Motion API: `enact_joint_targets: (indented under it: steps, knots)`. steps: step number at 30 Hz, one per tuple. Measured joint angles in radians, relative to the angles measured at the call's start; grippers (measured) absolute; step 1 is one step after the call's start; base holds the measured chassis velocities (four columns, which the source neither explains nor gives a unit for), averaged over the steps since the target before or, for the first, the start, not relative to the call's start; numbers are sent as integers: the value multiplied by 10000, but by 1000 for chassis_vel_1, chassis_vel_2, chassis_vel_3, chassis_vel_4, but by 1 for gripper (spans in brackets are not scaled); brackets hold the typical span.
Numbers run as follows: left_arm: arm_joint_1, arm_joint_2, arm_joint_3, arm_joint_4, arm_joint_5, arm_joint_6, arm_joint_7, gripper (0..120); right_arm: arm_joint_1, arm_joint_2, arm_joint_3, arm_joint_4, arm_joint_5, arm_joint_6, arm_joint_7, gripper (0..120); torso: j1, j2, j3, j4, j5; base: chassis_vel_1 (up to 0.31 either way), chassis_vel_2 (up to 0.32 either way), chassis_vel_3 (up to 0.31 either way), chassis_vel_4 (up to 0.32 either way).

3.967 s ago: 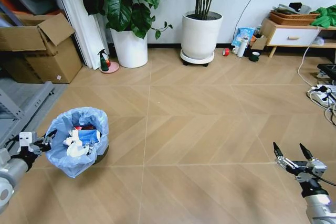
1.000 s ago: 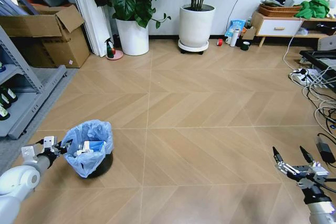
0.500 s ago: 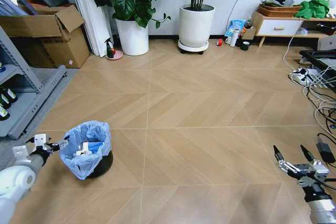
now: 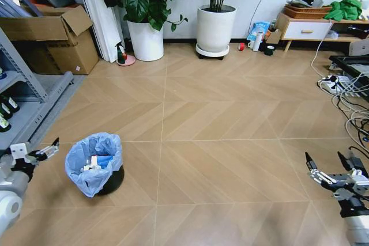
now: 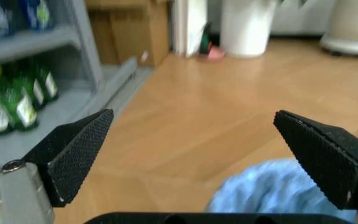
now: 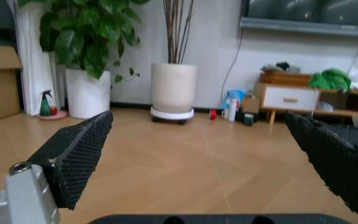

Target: Pick up the trash bin and place the garbage on the floor into it.

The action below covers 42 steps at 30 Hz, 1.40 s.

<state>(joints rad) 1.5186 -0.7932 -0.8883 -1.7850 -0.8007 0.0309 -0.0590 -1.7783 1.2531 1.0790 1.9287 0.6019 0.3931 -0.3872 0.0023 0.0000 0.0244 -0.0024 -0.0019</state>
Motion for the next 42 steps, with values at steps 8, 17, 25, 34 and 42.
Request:
enact_joint_targets:
  steps: [8,17,25,34,42]
  knots:
    - [617,-90,-694,-912,-75,148,370,100,-269,54,238,523,62,-48,98,100,0,0,0,0,-4,0,0,0,0]
    - [593,-85,-674,-889,-89,175,376,100,-262,57,237,518,64,-57,100,100,0,0,0,-2,-1,0,0,0,0]
    - [579,-78,-647,-860,-95,185,376,100,-256,57,232,500,64,-58,100,100,1,0,1,-1,0,0,0,0,0]
    - [572,-73,-633,-846,-99,191,376,100,-252,56,227,487,64,-59,100,100,1,0,1,-1,0,0,0,0,0]
    - [567,-71,-624,-836,-99,198,376,100,-249,55,225,479,62,-59,98,100,1,0,1,-1,0,0,0,0,0]
